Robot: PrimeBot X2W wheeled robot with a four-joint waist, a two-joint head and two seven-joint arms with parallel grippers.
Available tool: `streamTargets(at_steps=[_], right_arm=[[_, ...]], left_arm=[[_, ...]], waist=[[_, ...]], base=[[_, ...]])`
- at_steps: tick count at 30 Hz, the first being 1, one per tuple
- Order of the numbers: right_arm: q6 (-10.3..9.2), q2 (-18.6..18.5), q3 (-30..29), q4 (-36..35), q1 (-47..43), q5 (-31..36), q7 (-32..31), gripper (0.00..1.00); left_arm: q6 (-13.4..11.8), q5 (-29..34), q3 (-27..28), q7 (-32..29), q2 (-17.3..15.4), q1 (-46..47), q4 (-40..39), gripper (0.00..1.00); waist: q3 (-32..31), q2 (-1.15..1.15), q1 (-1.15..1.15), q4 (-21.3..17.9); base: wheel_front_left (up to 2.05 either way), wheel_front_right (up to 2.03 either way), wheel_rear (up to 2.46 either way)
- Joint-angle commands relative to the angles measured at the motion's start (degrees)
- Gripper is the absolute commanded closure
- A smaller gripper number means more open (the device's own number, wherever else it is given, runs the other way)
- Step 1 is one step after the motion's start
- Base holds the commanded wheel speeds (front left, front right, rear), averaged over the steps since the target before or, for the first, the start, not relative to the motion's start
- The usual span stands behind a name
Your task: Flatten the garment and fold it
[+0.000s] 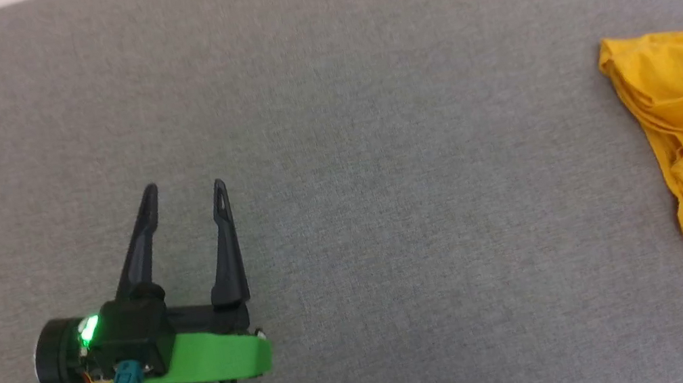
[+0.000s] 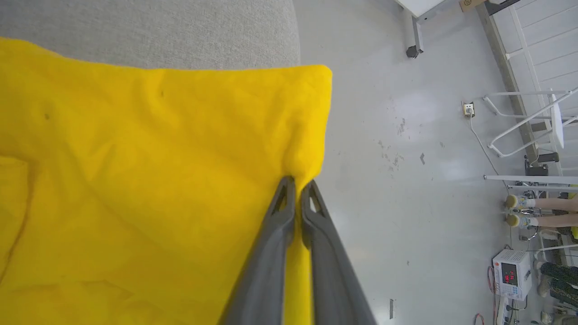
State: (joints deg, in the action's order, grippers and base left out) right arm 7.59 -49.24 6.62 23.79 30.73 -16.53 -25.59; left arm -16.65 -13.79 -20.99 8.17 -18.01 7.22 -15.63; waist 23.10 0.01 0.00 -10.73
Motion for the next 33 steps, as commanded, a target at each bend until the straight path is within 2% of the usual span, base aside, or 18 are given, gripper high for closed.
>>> streamTargets(at_steps=[1, 11, 13, 14, 16, 22, 27, 33], right_arm=[[-0.1, 0.0, 0.2, 1.1, 1.1, 0.3, 1.0, 1.0], [-0.1, 2.5, -0.4, 12.3, 5.6, 3.1, 6.7, 1.0], [-0.1, 3.1, -0.7, 14.1, 6.5, 3.6, 7.1, 0.92], [-0.1, 3.4, -0.8, 14.9, 7.0, 4.0, 7.4, 0.51], [-0.1, 3.8, -0.8, 16.2, 7.8, 4.7, 7.8, 0.0], [-0.1, 4.4, -0.7, 18.1, 9.4, 6.0, 8.4, 0.0], [-0.1, 5.1, -2.1, 18.1, 9.1, 5.7, 9.1, 0.0], [-0.1, 9.3, -7.7, 14.6, 5.4, 4.3, 12.7, 0.0]], left_arm=[[-0.3, 1.1, 0.0, -0.3, -0.5, 1.5, -0.5, 0.0], [-1.3, 4.8, -0.8, -2.2, -1.4, 5.0, -3.1, 0.0], [-1.4, 5.0, -0.8, -2.3, -1.5, 5.3, -3.2, 0.0], [-1.5, 5.2, -0.8, -2.4, -1.5, 5.4, -3.2, 0.0], [-1.6, 5.3, -0.9, -2.4, -1.5, 5.5, -3.1, 0.0], [-2.1, 4.6, -0.7, -1.5, -0.9, 5.3, -2.2, 0.0], [-1.9, 3.0, -0.6, -0.1, -0.5, 3.8, -0.6, 0.0], [-2.3, 1.6, -0.4, 2.0, -0.3, 0.9, 2.0, 0.0]], waist=[[4.2, -0.01, 0.0, -0.3], [9.7, -0.01, 0.0, 0.4], [9.9, -0.01, 0.0, 0.4], [10.0, -0.01, 0.0, 0.4], [10.0, -0.01, 0.0, 0.3], [7.8, -0.01, 0.0, 0.3], [3.4, -0.01, 0.0, 0.6], [-3.8, -0.01, 0.0, 1.9]], base=[[0.0, 0.0, 0.0], [0.0, 0.0, 0.0], [0.0, 0.0, 0.0], [0.0, 0.0, 0.0], [0.0, 0.0, 0.0], [0.0, 0.0, 0.0], [0.0, 0.0, 0.0], [0.0, 0.0, 0.0]])
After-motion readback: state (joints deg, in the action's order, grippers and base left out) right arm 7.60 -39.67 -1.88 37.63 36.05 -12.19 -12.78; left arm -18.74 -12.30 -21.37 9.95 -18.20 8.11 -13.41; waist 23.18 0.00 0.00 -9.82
